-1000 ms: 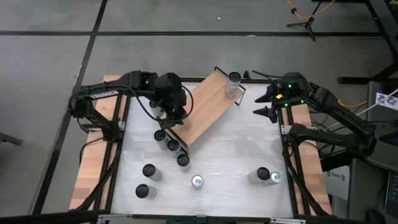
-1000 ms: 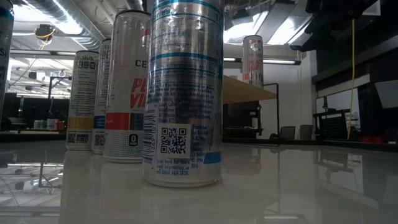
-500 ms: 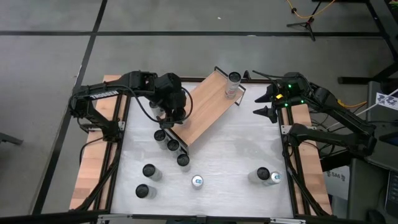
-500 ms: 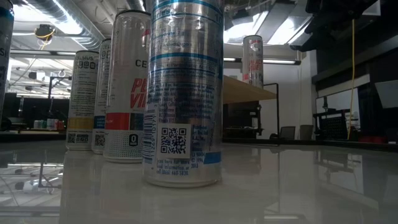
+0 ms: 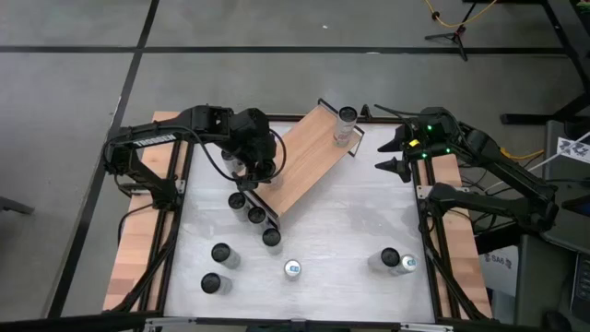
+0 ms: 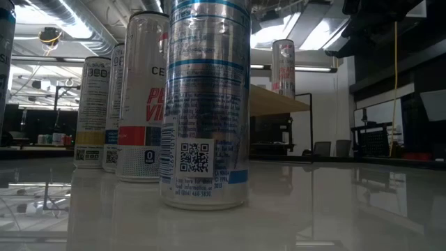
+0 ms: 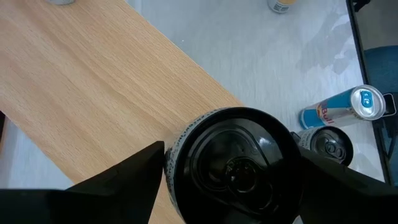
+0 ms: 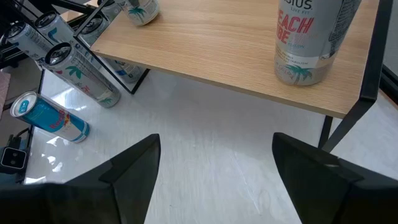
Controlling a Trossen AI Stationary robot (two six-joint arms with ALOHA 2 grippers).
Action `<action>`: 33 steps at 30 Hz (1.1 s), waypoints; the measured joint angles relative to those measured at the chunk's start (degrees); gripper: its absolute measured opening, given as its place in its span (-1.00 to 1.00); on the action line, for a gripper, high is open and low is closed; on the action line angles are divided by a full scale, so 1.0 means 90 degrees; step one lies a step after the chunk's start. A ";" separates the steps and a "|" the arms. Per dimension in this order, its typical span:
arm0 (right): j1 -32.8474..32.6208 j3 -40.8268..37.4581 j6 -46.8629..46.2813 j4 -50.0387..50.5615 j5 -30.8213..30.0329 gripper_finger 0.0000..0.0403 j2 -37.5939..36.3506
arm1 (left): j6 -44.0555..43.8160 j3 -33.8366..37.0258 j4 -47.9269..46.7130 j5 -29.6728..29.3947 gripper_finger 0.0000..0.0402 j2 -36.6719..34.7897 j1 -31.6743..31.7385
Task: Place canned beverage on shelf
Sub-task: Put the white-pink soda can on the shelf aligned with the other white-pink soda can
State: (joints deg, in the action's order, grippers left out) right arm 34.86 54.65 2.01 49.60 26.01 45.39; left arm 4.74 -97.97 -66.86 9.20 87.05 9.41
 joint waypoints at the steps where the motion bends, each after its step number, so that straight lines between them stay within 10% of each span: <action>1: -0.0001 0.0000 -0.0001 0.0000 0.0001 0.51 0.0000 | -0.0006 0.0000 0.0029 -0.0029 0.49 0.0000 0.0000; 33: 0.0001 0.0000 0.0000 0.0000 -0.0001 0.51 0.0000 | -0.0316 -0.0002 0.0061 -0.0579 0.59 -0.0012 -0.0053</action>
State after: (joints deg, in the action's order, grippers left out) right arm 34.87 54.65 2.00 49.60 26.00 45.39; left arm 1.89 -98.00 -66.30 3.99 86.94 8.93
